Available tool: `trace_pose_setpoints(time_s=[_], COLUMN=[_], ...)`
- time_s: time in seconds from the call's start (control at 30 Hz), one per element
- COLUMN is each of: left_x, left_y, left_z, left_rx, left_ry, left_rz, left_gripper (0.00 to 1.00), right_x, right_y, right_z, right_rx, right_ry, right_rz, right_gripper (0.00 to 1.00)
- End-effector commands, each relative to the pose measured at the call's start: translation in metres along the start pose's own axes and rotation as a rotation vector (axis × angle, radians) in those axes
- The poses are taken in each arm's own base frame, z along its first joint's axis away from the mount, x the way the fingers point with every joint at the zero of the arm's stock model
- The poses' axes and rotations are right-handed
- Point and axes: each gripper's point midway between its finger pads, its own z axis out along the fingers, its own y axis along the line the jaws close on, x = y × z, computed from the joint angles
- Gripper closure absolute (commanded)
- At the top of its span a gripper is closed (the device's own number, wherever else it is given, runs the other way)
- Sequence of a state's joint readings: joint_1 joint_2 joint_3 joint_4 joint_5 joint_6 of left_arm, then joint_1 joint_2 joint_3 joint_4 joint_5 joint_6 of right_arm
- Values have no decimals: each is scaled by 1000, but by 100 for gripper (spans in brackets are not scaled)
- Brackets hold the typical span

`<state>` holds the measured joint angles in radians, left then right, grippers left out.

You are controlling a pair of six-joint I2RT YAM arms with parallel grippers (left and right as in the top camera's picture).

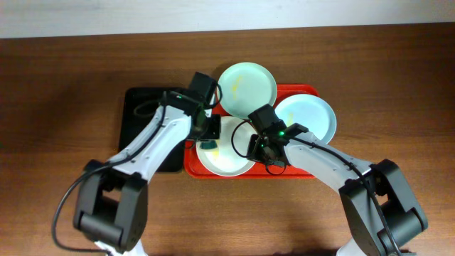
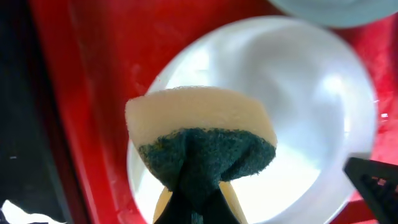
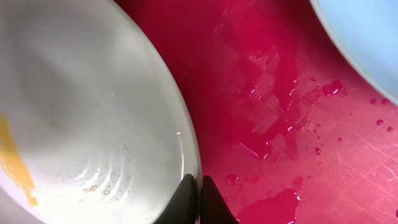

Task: Clean dirty plates on tray and stack at the side
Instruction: 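Scrub the white plate with the sponge while right gripper holds it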

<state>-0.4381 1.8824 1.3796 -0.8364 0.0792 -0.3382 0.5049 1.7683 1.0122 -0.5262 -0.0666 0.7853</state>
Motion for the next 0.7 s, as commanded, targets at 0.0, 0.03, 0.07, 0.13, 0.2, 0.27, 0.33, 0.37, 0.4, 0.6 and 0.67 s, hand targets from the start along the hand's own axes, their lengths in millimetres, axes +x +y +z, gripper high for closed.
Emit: trace_pose_setpoints(time_s=[0.0,0.03,0.07,0.13,0.2,0.27,0.33,0.37,0.4,0.6,0.67], left_x=[2,0,-2,-3,-2,-2,0,1,2,10,13], left_y=[-5,-6,-6,-6,-4,-1,2,2,3,8,9], left_z=[14,15,15,15,16,20,24,28,31,50,55], left_rx=[7,11,13,11,1,-15,-31,-33,-36,-53,-59], left_ry=[17,10,3,-1,0,4,13,21,28,76,93], left_rz=[-3,-3,-2,-3,-6,-7,-7,-8,-8,-12,-13], left_gripper=[100,100,100,100,100,100,100,100,100,100,100], right_x=[3,3,3,3,3,3,3,3,3,3,3], right_y=[-9,-9,-9,-9,-9,-9,-9,-9,-9,-9,-9], right_z=[2,2,2,2,2,2,2,2,2,2,2], right_rx=[42,42,42,42,42,42,42,42,42,42,42], right_ry=[-4,-4,-4,-5,-4,-4,-4,-4,-4,-4,-4], right_rz=[-2,-6,-6,-6,-6,-11,-13,-13,-13,-24,-24], right_gripper=[96,96,96,96,96,96,96,96,96,96,96])
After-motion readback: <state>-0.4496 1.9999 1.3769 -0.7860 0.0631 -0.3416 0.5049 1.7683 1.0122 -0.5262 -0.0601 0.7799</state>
